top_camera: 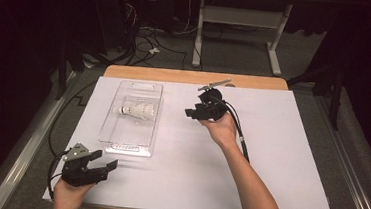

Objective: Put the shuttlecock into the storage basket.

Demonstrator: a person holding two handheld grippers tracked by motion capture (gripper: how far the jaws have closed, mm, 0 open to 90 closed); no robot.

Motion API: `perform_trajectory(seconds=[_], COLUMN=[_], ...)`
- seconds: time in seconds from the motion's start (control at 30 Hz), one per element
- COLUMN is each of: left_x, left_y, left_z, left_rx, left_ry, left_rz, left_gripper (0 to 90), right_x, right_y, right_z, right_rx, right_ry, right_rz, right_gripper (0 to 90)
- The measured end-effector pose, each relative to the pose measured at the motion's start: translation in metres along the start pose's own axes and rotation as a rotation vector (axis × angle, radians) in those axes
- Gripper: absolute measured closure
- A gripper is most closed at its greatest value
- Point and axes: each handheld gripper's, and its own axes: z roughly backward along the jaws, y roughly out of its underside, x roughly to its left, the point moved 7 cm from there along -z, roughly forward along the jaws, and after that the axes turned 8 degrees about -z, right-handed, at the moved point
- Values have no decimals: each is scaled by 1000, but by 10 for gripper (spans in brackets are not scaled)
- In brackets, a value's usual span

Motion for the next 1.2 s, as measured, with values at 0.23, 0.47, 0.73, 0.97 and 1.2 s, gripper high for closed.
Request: perform_trajectory(seconds=[0.23, 0.47, 0.73, 0.97, 1.2], left_x=[0, 0, 0, 0, 0], left_y=[0, 0, 0, 0, 0], left_z=[0, 0, 0, 0, 0], left_rx=[1, 0, -1, 0, 0], left_ry=[1, -2, 0, -3, -2], left_rz=[0, 2, 2, 3, 3], left_gripper=[292, 292, 292, 292, 292], right_x=[-4, -8, -9, -14, -19], right_y=[5, 9, 12, 18, 24], right_z=[4, 6, 9, 12, 15], right_rx=[-6, -2, -6, -4, -6], right_ry=[0, 1, 5, 9, 11], right_rz=[-3, -11, -8, -19, -31], right_gripper=[510, 509, 509, 509, 509])
